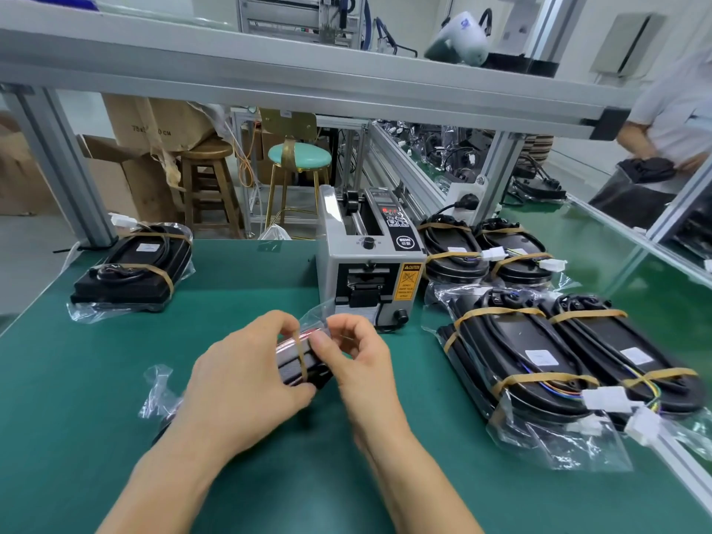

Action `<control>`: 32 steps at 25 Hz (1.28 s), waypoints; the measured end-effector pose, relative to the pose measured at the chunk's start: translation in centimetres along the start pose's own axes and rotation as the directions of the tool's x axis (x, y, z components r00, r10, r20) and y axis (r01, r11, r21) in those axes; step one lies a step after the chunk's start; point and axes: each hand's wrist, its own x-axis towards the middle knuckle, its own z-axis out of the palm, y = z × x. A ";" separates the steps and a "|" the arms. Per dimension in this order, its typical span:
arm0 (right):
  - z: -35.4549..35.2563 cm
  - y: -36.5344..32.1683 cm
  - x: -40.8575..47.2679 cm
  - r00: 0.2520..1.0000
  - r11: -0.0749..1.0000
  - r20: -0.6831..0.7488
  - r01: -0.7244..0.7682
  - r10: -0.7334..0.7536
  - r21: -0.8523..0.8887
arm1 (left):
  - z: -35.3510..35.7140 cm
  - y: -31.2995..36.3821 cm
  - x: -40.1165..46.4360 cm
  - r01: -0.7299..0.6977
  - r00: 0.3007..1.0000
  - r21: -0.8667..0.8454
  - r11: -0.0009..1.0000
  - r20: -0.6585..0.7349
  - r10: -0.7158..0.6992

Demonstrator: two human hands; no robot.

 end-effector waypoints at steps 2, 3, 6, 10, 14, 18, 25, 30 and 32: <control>-0.4 -0.1 0.3 0.995 0.998 0.091 0.046 -0.042 -0.040 | -0.2 -0.1 0.2 -0.037 0.999 0.027 0.999 -0.011 0.037; -0.6 -0.2 0.3 0.990 0.996 0.131 0.059 -0.051 -0.063 | -0.2 -0.1 0.3 -0.042 0.999 0.020 0.999 -0.028 0.043; -0.9 -0.8 0.9 0.985 0.986 0.163 0.079 -0.054 -0.147 | -0.3 -0.2 0.6 -0.050 0.998 0.013 0.999 -0.047 0.051; -0.8 -1.6 1.6 0.982 0.994 0.167 -0.077 0.089 -0.074 | -0.3 -0.3 0.4 -0.086 0.996 0.029 0.996 -0.032 0.087; -0.2 -2.5 1.6 0.956 0.969 0.172 -0.246 0.238 0.025 | -0.7 -0.6 0.1 -0.123 0.992 -0.072 0.990 -0.041 0.120; -2.1 -2.7 1.2 0.970 0.996 0.231 -0.058 0.072 -0.067 | -2.4 -1.7 0.4 -0.151 0.983 -0.513 0.845 -0.167 0.074; -3.1 -7.0 2.6 0.813 0.776 0.580 0.397 -0.050 -0.490 | -3.0 -5.5 0.5 -0.204 0.975 -0.911 0.359 -0.154 0.163; -1.4 -7.5 2.4 0.806 0.665 0.580 0.497 -0.115 -0.558 | -3.9 -6.2 -0.3 -0.250 0.965 -0.832 0.494 -0.171 0.201; -0.9 -7.2 2.3 0.797 0.619 0.577 0.547 -0.180 -0.564 | -5.4 -5.7 -0.2 -0.401 0.914 -0.602 0.690 -0.220 0.340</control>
